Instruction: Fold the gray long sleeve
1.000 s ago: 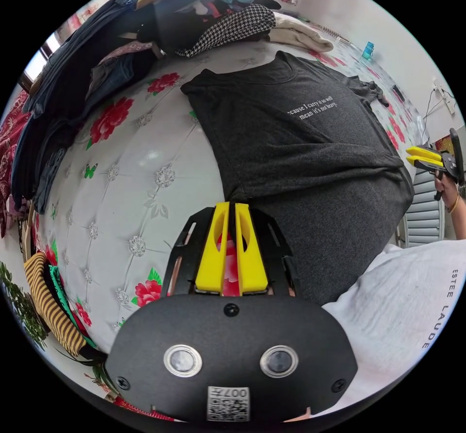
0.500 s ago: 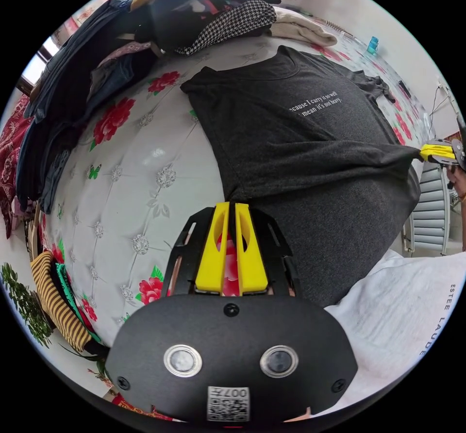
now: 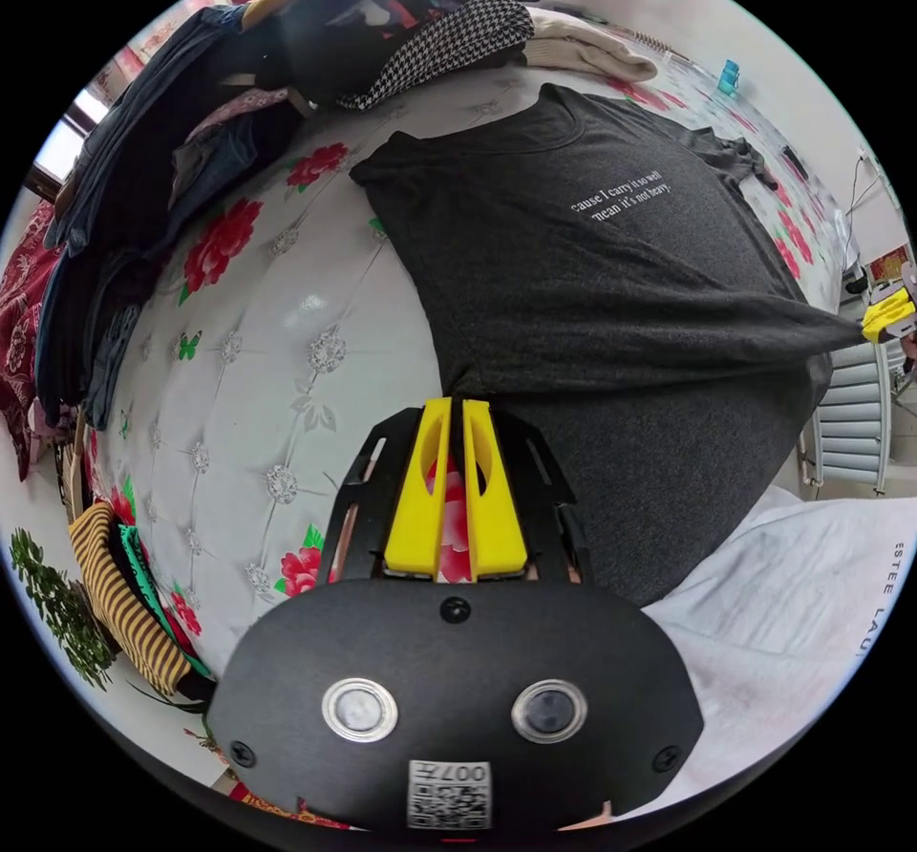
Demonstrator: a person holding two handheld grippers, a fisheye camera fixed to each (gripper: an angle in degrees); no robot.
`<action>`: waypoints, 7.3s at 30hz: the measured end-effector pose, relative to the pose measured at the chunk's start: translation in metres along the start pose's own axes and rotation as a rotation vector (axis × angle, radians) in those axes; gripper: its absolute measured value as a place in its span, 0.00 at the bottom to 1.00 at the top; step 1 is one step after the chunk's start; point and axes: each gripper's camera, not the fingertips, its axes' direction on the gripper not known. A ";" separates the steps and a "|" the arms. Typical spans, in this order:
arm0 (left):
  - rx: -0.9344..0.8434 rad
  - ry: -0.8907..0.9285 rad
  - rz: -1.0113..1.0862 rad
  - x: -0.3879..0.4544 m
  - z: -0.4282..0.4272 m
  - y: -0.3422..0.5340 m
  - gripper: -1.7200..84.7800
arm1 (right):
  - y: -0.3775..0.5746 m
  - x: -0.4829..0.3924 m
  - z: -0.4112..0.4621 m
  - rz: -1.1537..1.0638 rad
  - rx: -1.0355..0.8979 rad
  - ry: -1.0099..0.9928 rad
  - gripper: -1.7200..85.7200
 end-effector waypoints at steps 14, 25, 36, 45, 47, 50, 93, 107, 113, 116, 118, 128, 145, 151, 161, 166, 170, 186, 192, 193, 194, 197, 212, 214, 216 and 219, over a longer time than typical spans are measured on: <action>0.032 -0.035 -0.011 0.007 0.005 0.001 0.02 | 0.051 0.168 0.036 0.403 0.132 -0.147 0.02; 0.042 -0.017 -0.039 -0.002 0.000 0.000 0.02 | 0.077 0.092 0.041 0.214 0.304 0.151 0.05; 0.228 0.112 -0.002 -0.065 -0.101 -0.054 0.01 | 0.101 0.101 0.068 0.270 0.189 0.210 0.03; 0.027 0.060 0.125 -0.022 0.008 -0.187 0.01 | 0.160 0.208 -0.095 0.597 0.645 0.438 0.07; 0.047 0.043 0.109 -0.023 0.011 -0.188 0.01 | 0.158 0.255 -0.130 0.660 0.669 0.561 0.08; 0.037 0.029 0.093 -0.028 0.010 -0.187 0.01 | 0.135 0.314 -0.156 0.676 0.625 0.656 0.10; 0.341 0.419 0.104 -0.162 -0.199 -0.004 0.09 | -0.129 0.038 -0.187 -0.126 0.413 -0.071 0.02; 0.472 0.430 0.292 -0.163 -0.251 -0.002 0.14 | -0.245 -0.062 -0.041 -0.295 0.245 -0.205 0.02; 0.270 0.536 0.031 -0.209 -0.174 -0.018 0.04 | -0.271 -0.072 0.043 -0.281 0.148 -0.306 0.03; 0.175 0.593 -0.061 -0.235 -0.134 -0.013 0.03 | -0.255 -0.071 0.048 -0.256 0.193 -0.267 0.03; 0.141 0.641 -0.117 -0.248 -0.114 -0.010 0.02 | -0.242 -0.062 0.043 -0.204 0.236 -0.171 0.03; 0.099 0.565 -0.095 -0.224 -0.097 -0.039 0.02 | -0.198 -0.026 0.023 0.012 0.227 0.399 0.05; -0.077 0.371 0.022 -0.114 -0.058 -0.062 0.02 | -0.131 0.025 -0.054 0.390 0.377 0.480 0.03; -0.042 0.356 -0.027 -0.102 -0.074 -0.049 0.02 | -0.150 -0.130 -0.040 -0.079 0.403 0.246 0.05; 0.036 0.261 0.140 -0.020 -0.092 -0.098 0.02 | -0.201 -0.282 0.102 -0.409 -0.006 0.174 0.08; 0.000 0.206 0.190 0.016 -0.095 -0.099 0.01 | -0.168 -0.277 0.060 -0.324 0.076 0.125 0.10; 0.038 0.152 0.201 0.031 -0.120 -0.082 0.01 | -0.102 -0.248 0.006 -0.140 0.246 0.124 0.10; 0.005 0.063 0.005 0.030 -0.171 0.009 0.02 | 0.234 -0.078 -0.106 0.569 0.552 0.155 0.11; -0.061 0.047 -0.227 -0.002 -0.178 0.094 0.07 | 0.321 -0.034 -0.118 0.623 0.517 0.173 0.11; -0.094 0.025 -0.243 -0.003 -0.174 0.108 0.07 | 0.335 -0.025 -0.116 0.628 0.503 0.163 0.11; -0.106 0.019 -0.249 -0.002 -0.172 0.114 0.07 | 0.346 -0.015 -0.111 0.633 0.483 0.148 0.11; -0.134 0.070 -0.298 -0.001 -0.159 0.138 0.09 | 0.365 0.005 -0.100 0.620 0.447 0.124 0.11; -0.235 0.020 -0.272 -0.011 -0.112 0.112 0.08 | 0.302 0.037 -0.089 0.348 0.326 0.078 0.09; -0.257 -0.003 -0.227 -0.019 -0.112 0.110 0.05 | 0.295 0.034 -0.085 0.335 0.283 0.147 0.08; -0.265 0.017 -0.206 -0.031 -0.113 0.111 0.03 | 0.291 0.036 -0.082 0.330 0.257 0.150 0.06; -0.259 0.139 -0.178 -0.064 -0.119 0.115 0.02 | 0.286 0.046 -0.077 0.296 0.212 0.021 0.03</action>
